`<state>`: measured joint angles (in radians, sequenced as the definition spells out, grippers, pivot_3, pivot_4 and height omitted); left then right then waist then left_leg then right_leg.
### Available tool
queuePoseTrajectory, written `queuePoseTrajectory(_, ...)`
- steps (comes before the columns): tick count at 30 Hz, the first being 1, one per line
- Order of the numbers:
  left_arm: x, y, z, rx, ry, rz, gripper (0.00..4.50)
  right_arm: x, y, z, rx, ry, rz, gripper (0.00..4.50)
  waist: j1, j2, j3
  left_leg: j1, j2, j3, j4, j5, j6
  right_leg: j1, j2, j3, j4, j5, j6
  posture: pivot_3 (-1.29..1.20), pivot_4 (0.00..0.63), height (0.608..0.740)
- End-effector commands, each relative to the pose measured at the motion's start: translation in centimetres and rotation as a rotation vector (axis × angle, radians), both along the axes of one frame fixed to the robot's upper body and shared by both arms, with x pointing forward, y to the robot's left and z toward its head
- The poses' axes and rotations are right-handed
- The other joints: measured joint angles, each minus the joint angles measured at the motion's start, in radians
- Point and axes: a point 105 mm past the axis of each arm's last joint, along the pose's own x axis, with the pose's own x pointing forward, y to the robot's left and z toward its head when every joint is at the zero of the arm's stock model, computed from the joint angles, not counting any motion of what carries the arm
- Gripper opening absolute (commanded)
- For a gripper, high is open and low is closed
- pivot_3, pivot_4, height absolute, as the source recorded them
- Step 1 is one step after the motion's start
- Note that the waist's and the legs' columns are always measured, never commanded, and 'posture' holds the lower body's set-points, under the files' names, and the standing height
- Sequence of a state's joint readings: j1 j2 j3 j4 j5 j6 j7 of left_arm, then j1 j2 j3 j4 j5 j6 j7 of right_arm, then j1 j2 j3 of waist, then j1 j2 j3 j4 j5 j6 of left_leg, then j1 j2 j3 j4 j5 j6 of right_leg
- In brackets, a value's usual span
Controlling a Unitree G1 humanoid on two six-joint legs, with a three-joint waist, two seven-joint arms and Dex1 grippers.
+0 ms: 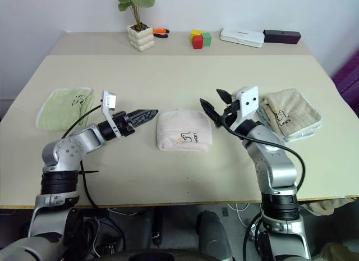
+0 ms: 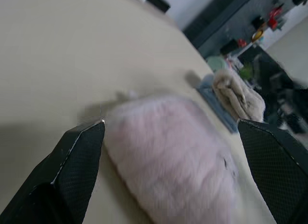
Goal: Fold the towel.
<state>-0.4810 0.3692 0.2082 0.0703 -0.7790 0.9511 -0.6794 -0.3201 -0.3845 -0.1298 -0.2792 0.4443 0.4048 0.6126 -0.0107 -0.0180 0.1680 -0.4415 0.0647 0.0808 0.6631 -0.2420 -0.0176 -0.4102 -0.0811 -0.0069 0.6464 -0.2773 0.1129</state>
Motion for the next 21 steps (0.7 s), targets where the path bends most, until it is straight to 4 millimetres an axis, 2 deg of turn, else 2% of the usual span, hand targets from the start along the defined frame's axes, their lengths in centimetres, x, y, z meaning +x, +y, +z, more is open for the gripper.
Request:
queuePoseTrajectory(1, -0.4, 0.2, 0.7, -0.018, -0.014, -0.031, 4.50, -1.3, 0.1, 1.2, -0.024, -0.041, 0.100, 4.44, 0.001, 0.000, 0.000, 0.000, 0.000, 0.000, 0.000, 0.000, 0.000, 0.000, 0.000, 0.000, 0.000, 0.000, 0.000, 0.00, 0.150, 0.735)
queuePoseTrajectory(5, -0.5, 0.8, -0.5, -0.038, 0.082, -0.015, 4.50, -1.0, -0.1, 0.1, -0.118, -0.027, 0.096, 4.44, 0.000, 0.000, 0.000, 0.000, 0.000, 0.000, 0.000, 0.000, 0.000, 0.000, 0.000, 0.000, 0.000, 0.000, 0.000, 0.00, 0.150, 0.735)
queuePoseTrajectory(9, -1.5, -0.1, -1.1, -0.147, 0.257, -0.091, 4.50, -0.5, -0.1, -0.9, -0.177, -0.029, 0.058, 4.44, 0.000, 0.000, 0.000, 0.000, 0.000, 0.000, 0.000, 0.000, 0.000, 0.000, 0.000, 0.000, 0.000, 0.000, 0.000, 0.00, 0.150, 0.735)
queuePoseTrajectory(12, -1.7, -0.4, -1.7, -0.122, 0.316, -0.100, 4.50, -0.4, 0.2, -1.5, -0.195, -0.022, 0.059, 4.44, 0.000, 0.000, 0.000, 0.000, 0.000, 0.000, 0.001, 0.000, 0.000, 0.000, 0.000, 0.000, 0.000, 0.000, 0.000, 0.00, 0.150, 0.735)
queuePoseTrajectory(15, -2.0, -0.5, -2.4, -0.094, 0.386, -0.118, 4.50, -0.4, 0.5, -1.3, -0.207, -0.040, 0.061, 4.44, 0.001, 0.000, 0.000, 0.000, 0.000, 0.000, 0.001, 0.000, 0.000, 0.000, 0.000, 0.000, 0.001, 0.000, 0.000, 0.00, 0.150, 0.735)
queuePoseTrajectory(19, -1.8, -0.9, -3.1, -0.092, 0.450, -0.115, 4.50, -1.0, 0.6, -0.1, -0.174, -0.084, 0.095, 4.44, 0.001, 0.000, 0.000, 0.001, 0.000, 0.000, 0.001, 0.000, 0.000, 0.000, 0.000, 0.000, 0.001, 0.000, 0.000, 0.00, 0.150, 0.735)
queuePoseTrajectory(21, -1.8, -2.1, -3.4, -0.114, 0.486, -0.143, 4.50, -1.3, 0.4, 0.4, -0.179, -0.103, 0.108, 4.44, 0.005, 0.000, 0.000, 0.001, 0.000, 0.000, 0.001, 0.000, -0.001, 0.001, 0.000, 0.000, 0.001, 0.000, 0.000, 0.00, 0.150, 0.735)
